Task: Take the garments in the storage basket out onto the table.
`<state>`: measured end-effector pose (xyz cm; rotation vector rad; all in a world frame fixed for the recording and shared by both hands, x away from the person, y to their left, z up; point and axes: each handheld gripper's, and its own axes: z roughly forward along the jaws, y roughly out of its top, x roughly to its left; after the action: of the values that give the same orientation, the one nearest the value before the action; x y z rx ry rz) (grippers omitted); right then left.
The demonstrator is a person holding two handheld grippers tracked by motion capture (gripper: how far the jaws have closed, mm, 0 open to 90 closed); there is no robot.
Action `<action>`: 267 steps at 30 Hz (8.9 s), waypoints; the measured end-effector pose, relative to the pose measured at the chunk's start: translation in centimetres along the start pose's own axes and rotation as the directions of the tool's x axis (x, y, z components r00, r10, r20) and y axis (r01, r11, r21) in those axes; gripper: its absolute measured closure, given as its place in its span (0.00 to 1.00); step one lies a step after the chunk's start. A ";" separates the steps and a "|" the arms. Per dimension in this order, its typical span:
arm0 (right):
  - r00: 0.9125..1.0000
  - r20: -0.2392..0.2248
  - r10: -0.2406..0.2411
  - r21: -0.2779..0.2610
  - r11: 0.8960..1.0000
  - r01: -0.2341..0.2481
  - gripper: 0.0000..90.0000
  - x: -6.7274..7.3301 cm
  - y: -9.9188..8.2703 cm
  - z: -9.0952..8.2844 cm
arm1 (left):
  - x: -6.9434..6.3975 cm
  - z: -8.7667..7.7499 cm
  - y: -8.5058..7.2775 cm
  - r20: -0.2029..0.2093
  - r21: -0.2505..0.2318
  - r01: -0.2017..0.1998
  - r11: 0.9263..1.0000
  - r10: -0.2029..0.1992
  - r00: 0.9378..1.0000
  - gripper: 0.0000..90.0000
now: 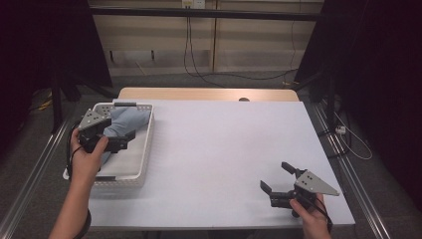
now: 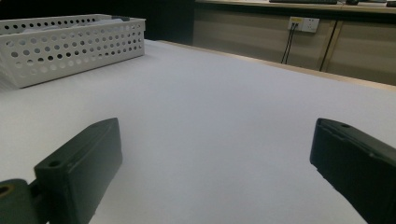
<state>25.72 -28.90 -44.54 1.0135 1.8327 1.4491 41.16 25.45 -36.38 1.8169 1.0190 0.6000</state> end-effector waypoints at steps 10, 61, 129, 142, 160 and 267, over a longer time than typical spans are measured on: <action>1.000 -0.003 -0.003 0.006 1.000 0.003 0.02 0.1 0.0 0.0 | 0.9 0.8 -0.1 -0.019 0.034 0.007 0.999 -0.006 1.000 0.03; 1.000 -0.014 0.007 0.015 1.000 -0.007 0.02 0.0 -0.1 0.1 | 4.8 4.1 -0.2 -0.079 0.139 0.064 0.988 -0.053 0.995 0.03; 0.999 -0.041 0.027 0.008 1.000 -0.027 0.02 -0.1 -0.2 0.0 | 7.5 9.8 -3.4 -0.177 0.397 0.133 0.908 -0.066 0.982 0.05; 0.998 -0.045 0.040 0.003 0.999 -0.040 0.02 -0.2 -0.2 0.0 | 7.5 10.4 -3.9 -0.174 0.456 0.143 0.878 -0.070 0.982 0.06; 0.998 -0.043 0.048 0.001 0.999 -0.048 0.02 -0.3 -0.2 -0.2 | 7.2 10.1 -3.9 -0.166 0.458 0.145 0.877 -0.075 0.983 0.21; 0.998 -0.048 0.046 -0.007 0.999 -0.046 0.02 -0.3 -0.1 -0.3 | 2.0 3.8 9.7 -0.034 0.646 0.242 0.724 -0.290 0.957 0.69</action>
<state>25.61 -29.27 -44.58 1.0320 1.8465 1.5187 48.81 23.23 -29.45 2.1920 1.5394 -0.0224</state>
